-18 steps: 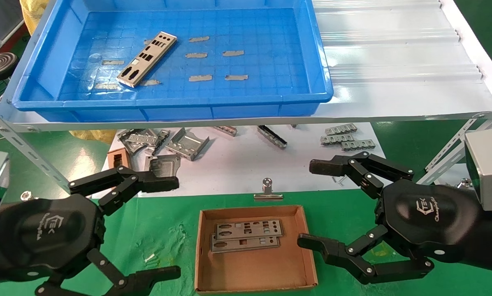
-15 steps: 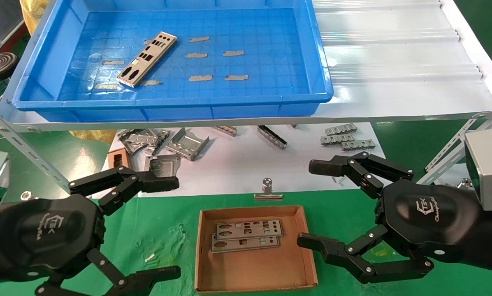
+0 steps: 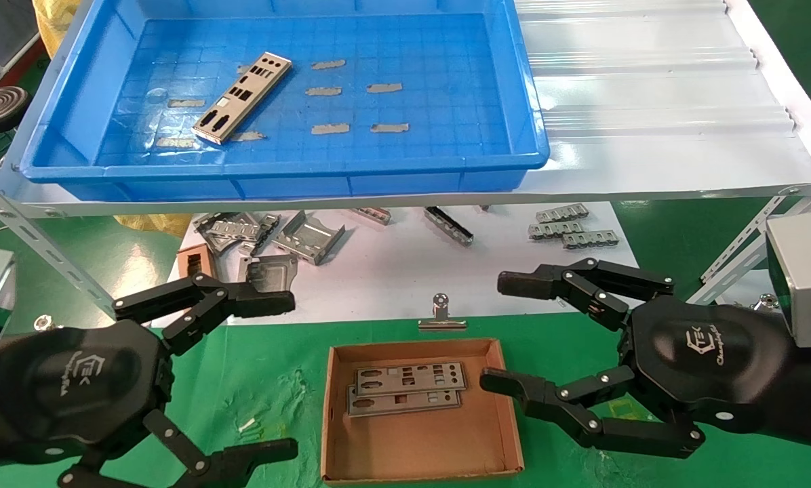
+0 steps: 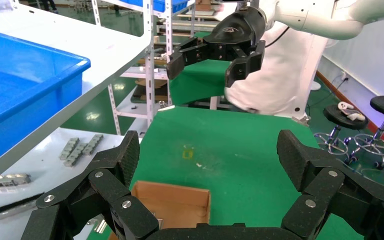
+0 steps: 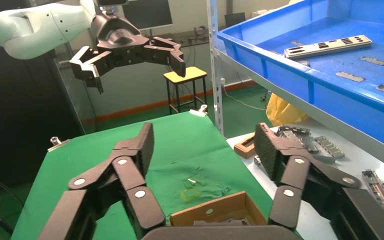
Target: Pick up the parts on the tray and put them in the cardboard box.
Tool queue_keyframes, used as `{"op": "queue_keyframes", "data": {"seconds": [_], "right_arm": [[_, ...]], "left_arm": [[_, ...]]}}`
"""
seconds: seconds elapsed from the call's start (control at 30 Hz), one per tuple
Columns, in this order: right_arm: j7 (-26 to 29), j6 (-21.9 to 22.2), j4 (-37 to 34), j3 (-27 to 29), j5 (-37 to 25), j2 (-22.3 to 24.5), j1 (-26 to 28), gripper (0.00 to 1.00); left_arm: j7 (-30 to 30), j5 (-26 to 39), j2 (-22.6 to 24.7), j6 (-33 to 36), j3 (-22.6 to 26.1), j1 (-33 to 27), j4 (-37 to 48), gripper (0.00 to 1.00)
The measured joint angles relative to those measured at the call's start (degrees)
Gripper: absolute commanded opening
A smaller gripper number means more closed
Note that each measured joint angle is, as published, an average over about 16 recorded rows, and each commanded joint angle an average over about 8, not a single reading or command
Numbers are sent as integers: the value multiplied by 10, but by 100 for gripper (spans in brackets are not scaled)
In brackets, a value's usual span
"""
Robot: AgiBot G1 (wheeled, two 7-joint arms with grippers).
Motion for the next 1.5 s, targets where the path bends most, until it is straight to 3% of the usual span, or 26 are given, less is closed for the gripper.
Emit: {"op": "queue_keyframes", "data": {"seconds": [0.9, 1.2, 1.5], "right_arm": [[0, 0, 0, 0, 0, 0, 0, 0], [0, 0, 0, 0, 0, 0, 0, 0], [0, 0, 0, 0, 0, 0, 0, 0]], "left_arm": [[0, 15, 8, -11, 3, -19, 4, 100], [-25, 91, 67, -46, 36, -146, 93, 100], [-31, 215, 170, -91, 96, -343, 316, 100]]}}
